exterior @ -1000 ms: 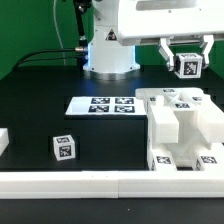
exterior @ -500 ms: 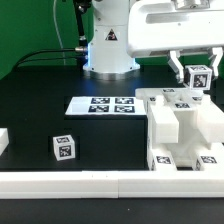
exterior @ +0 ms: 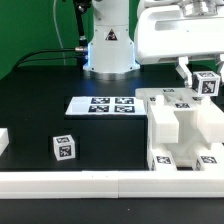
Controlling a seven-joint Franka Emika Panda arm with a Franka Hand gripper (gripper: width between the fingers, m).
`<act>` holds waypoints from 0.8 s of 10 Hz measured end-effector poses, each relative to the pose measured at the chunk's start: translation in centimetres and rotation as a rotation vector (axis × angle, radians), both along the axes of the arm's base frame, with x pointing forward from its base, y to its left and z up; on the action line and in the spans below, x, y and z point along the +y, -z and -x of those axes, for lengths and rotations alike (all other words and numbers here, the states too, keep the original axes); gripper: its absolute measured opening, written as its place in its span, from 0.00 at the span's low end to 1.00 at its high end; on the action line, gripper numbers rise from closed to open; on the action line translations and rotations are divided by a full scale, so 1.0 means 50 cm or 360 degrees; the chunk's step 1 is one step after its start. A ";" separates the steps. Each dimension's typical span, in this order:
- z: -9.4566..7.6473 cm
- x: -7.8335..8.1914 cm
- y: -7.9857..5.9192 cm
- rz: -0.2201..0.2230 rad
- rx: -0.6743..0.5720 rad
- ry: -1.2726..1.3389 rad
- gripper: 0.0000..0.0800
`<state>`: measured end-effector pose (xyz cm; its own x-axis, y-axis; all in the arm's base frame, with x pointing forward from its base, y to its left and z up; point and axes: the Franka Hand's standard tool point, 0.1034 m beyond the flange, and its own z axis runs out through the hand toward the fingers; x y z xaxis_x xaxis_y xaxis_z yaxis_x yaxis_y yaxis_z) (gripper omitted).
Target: Assemble chair
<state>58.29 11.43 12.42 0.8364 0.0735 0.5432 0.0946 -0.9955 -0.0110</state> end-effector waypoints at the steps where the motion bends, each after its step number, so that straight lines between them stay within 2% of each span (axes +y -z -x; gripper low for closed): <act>1: -0.002 -0.002 0.000 0.0002 -0.0010 0.0003 0.35; 8: -0.009 0.005 0.005 0.0011 -0.0060 -0.0003 0.35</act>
Offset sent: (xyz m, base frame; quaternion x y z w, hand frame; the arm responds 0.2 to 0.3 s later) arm 0.0070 0.0076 -0.0094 0.0037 0.0138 0.0052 0.9999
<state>58.73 11.70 12.15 0.8151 0.0788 0.5740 0.0966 -0.9953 -0.0007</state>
